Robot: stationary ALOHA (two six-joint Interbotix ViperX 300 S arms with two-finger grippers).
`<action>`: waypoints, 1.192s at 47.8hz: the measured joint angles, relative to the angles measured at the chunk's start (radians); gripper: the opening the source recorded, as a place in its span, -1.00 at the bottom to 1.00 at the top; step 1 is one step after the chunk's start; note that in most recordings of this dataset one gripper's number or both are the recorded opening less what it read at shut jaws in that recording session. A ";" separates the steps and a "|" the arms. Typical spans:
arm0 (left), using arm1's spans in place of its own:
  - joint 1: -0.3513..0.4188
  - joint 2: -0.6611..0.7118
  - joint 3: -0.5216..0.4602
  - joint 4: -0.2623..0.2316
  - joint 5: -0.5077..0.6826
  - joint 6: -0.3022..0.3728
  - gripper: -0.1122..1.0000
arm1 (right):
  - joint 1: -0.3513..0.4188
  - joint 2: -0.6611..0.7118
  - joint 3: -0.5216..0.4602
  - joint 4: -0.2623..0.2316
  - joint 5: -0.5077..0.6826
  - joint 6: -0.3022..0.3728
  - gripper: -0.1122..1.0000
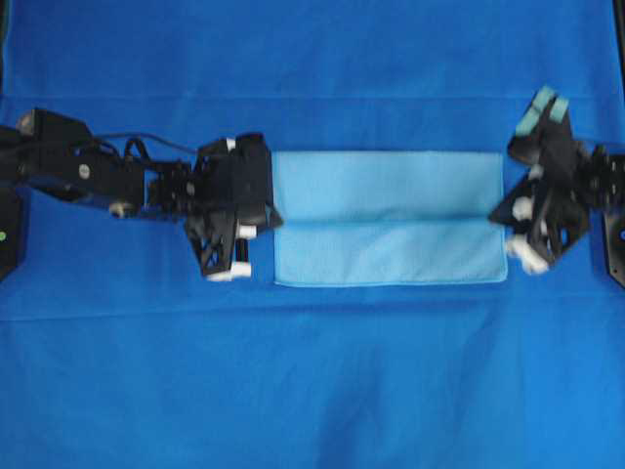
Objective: Fold the light blue towel.
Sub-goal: 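Grasp far corners and fold them toward the near edge, then release the corners and lift both grippers away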
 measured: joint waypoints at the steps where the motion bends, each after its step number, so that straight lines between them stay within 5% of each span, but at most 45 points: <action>1: -0.009 0.000 0.000 0.000 0.002 -0.009 -0.78 | 0.017 0.000 0.000 0.000 0.000 0.012 -0.80; 16: -0.121 0.011 -0.017 0.000 0.009 -0.091 -0.78 | 0.201 0.021 -0.002 0.000 0.015 0.152 -0.80; 42: -0.130 0.020 -0.037 0.000 -0.006 -0.091 -0.74 | 0.218 0.057 -0.012 -0.032 0.018 0.155 -0.79; 47: -0.129 0.020 -0.037 0.000 -0.014 -0.086 -0.31 | 0.216 0.057 -0.012 -0.035 0.018 0.155 -0.72; 55: -0.129 0.020 -0.048 -0.002 -0.017 -0.077 0.55 | 0.218 0.057 -0.025 -0.046 0.020 0.155 0.18; 57: -0.127 0.018 -0.051 0.000 -0.015 -0.075 0.61 | 0.218 0.057 -0.028 -0.061 0.023 0.155 0.33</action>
